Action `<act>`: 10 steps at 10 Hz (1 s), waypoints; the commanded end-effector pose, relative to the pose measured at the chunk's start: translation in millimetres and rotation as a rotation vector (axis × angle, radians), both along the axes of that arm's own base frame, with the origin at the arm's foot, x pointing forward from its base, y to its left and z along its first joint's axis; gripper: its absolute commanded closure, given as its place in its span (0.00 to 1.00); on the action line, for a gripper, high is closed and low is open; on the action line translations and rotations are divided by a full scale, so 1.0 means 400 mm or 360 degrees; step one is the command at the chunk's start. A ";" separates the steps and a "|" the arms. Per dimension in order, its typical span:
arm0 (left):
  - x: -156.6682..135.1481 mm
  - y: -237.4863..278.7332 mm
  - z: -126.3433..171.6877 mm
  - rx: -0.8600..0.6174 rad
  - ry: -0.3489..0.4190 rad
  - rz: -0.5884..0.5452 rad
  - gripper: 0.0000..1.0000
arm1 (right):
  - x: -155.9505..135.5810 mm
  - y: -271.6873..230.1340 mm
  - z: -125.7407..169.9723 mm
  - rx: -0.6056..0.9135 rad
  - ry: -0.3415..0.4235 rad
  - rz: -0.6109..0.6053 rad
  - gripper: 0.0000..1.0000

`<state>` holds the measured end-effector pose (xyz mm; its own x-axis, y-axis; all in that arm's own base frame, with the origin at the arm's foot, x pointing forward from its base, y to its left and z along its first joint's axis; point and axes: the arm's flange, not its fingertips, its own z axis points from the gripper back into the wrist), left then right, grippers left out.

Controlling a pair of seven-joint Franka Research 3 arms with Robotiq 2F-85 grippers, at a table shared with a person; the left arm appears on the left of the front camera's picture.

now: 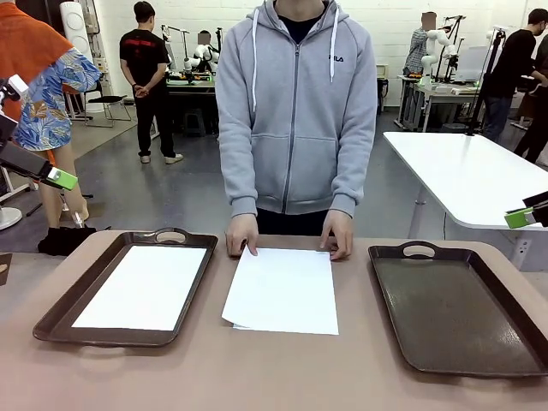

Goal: Sort the A4 documents.
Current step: Receive the A4 Paper.

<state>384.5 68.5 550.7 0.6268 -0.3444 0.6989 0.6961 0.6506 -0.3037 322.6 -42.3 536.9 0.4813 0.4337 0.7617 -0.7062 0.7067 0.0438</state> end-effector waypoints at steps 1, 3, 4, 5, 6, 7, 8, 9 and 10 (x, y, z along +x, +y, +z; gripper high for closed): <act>-0.001 0.003 -0.002 0.0008 -0.0001 -0.0018 0.00 | 0.004 0.000 -0.005 0.0026 0.0000 0.0025 0.00; -0.001 0.003 -0.002 0.0008 -0.0001 -0.0018 0.00 | 0.004 0.000 -0.005 0.0026 0.0000 0.0025 0.00; -0.001 0.003 -0.002 0.0008 -0.0001 -0.0018 0.00 | 0.004 0.000 -0.005 0.0026 0.0000 0.0025 0.00; -0.001 0.003 -0.002 0.0008 -0.0001 -0.0018 0.00 | 0.004 0.000 -0.005 0.0026 0.0000 0.0025 0.00; -0.001 0.003 -0.002 0.0008 -0.0001 -0.0018 0.00 | 0.004 0.000 -0.005 0.0026 0.0000 0.0025 0.00; -0.001 0.003 -0.002 0.0008 -0.0001 -0.0018 0.00 | 0.004 0.000 -0.005 0.0026 0.0000 0.0025 0.00; -0.001 0.003 -0.002 0.0008 -0.0001 -0.0018 0.00 | 0.004 0.000 -0.005 0.0026 0.0000 0.0025 0.00; -0.001 0.003 -0.002 0.0008 -0.0001 -0.0018 0.00 | 0.004 0.000 -0.005 0.0026 0.0000 0.0025 0.00; -0.001 0.003 -0.002 0.0008 -0.0001 -0.0018 0.00 | 0.004 0.000 -0.005 0.0026 0.0000 0.0025 0.00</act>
